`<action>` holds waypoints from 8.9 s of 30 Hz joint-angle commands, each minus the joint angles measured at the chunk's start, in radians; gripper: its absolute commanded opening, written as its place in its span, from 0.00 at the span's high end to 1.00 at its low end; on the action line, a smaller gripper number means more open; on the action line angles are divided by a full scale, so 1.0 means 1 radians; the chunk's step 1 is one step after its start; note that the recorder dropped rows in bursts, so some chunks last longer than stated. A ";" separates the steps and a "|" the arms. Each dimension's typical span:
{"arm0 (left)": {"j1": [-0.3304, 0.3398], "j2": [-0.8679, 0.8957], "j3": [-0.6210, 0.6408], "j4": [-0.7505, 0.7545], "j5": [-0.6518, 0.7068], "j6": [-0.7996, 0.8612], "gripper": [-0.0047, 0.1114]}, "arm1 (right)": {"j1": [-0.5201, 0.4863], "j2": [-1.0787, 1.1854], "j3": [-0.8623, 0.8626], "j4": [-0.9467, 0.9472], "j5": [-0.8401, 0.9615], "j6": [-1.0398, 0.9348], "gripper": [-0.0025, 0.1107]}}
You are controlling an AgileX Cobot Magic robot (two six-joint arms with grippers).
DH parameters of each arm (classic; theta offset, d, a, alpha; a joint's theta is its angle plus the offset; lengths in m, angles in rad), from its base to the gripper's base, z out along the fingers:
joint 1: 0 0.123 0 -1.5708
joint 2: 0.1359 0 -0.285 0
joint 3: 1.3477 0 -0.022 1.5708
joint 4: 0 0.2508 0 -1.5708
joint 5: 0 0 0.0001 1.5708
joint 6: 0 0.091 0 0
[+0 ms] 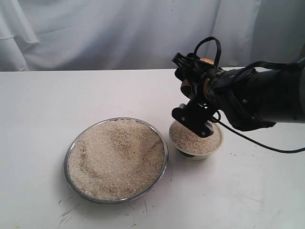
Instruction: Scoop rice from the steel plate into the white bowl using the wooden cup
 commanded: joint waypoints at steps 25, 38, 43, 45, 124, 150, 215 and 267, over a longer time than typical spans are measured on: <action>-0.003 -0.004 0.005 0.001 -0.014 0.000 0.96 | 0.006 -0.011 0.003 -0.016 0.039 -0.127 0.98; -0.003 -0.004 0.005 0.001 -0.014 0.000 0.96 | 0.008 -0.018 0.003 -0.016 0.044 -0.128 0.98; -0.003 -0.004 0.005 0.001 -0.014 0.000 0.96 | 0.008 -0.018 0.003 -0.016 0.044 -0.098 0.98; -0.003 -0.004 0.005 0.001 -0.014 0.000 0.96 | 0.008 -0.018 0.003 -0.016 0.044 -0.098 0.98; -0.003 -0.004 0.005 0.001 -0.014 0.000 0.96 | -0.449 0.167 0.397 0.140 -1.577 0.809 0.98; -0.003 -0.004 0.005 0.001 -0.014 0.000 0.96 | -0.451 0.238 0.340 0.076 -1.608 0.793 0.17; -0.003 -0.004 0.005 0.001 -0.014 0.000 0.96 | -0.482 -0.298 0.155 1.008 -0.681 1.143 0.92; -0.003 -0.004 0.005 0.001 -0.014 0.000 0.96 | -0.491 -1.482 0.804 0.945 -0.356 1.129 0.98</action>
